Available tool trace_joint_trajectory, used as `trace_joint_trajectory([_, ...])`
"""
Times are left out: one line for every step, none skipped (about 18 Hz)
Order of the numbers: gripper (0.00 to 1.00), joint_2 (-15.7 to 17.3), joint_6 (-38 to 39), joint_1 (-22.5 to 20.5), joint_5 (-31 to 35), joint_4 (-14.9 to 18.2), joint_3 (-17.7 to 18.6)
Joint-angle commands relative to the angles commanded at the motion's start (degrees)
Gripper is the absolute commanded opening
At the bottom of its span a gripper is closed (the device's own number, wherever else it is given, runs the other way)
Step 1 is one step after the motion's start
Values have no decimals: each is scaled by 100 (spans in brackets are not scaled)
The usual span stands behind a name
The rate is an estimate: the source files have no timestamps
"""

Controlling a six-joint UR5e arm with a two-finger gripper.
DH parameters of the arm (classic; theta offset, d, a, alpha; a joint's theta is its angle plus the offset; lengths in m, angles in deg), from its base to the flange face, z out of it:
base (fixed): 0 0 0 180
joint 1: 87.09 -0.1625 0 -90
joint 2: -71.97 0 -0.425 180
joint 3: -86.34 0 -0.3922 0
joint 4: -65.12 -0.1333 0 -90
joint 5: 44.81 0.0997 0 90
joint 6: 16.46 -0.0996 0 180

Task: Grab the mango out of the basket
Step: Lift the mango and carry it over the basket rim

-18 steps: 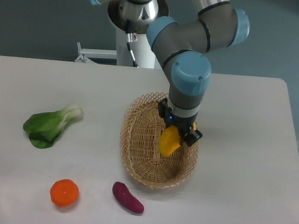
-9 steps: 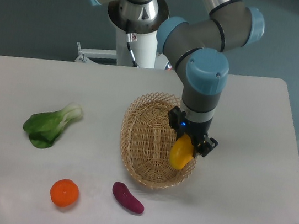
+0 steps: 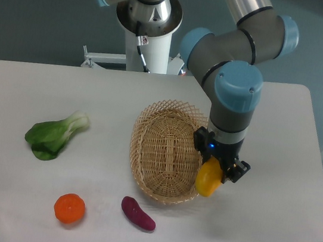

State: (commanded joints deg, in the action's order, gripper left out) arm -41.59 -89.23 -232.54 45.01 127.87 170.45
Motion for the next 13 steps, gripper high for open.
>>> trace_joint_trajectory([30, 0, 0, -9, 9, -9, 0])
trace_joint_trajectory([30, -17, 9, -9, 9, -9, 0])
trace_joint_trajectory([30, -26, 0, -9, 9, -9, 0])
trace_joint_trajectory([30, -26, 0, -9, 9, -9, 0])
trace_joint_trajectory([30, -35, 0, -9, 9, -9, -9])
trace_joint_trajectory([30, -35, 0, -18, 9, 0, -17])
trace_joint_trajectory([29, -44, -9, -18, 9, 0, -26])
trace_joint_trajectory([29, -44, -9, -18, 9, 0, -26])
trace_joint_trajectory([29, -61, -9, -18, 26, 0, -35])
trace_joint_trajectory([29, -70, -9, -18, 26, 0, -44])
trace_joint_trajectory([29, -70, -9, -18, 26, 9, -44])
trace_joint_trajectory([29, -70, -9, -18, 26, 0, -44])
trace_joint_trajectory([29, -70, -9, -18, 26, 0, -44])
